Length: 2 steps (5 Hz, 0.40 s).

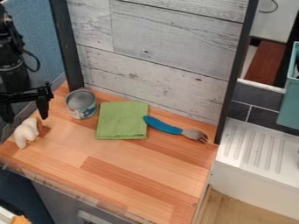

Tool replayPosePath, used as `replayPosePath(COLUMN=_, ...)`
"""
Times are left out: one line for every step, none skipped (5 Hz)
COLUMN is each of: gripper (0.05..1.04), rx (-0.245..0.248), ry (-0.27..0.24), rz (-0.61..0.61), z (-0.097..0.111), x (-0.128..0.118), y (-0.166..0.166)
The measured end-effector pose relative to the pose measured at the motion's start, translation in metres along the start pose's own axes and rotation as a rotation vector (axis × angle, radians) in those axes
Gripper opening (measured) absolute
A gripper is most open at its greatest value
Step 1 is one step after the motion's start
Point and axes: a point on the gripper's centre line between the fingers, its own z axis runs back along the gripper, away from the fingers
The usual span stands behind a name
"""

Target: Move the white object to the right side of the table

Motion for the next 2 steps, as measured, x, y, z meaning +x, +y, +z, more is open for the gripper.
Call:
replayPosePath(gripper=1.001, rx=0.002, ry=0.030, rz=0.010, z=-0.009, x=-0.004, y=0.000)
replayPosePath(gripper=1.001, rx=0.066, ry=0.040, rz=0.163, z=-0.023, x=0.006, y=0.008)
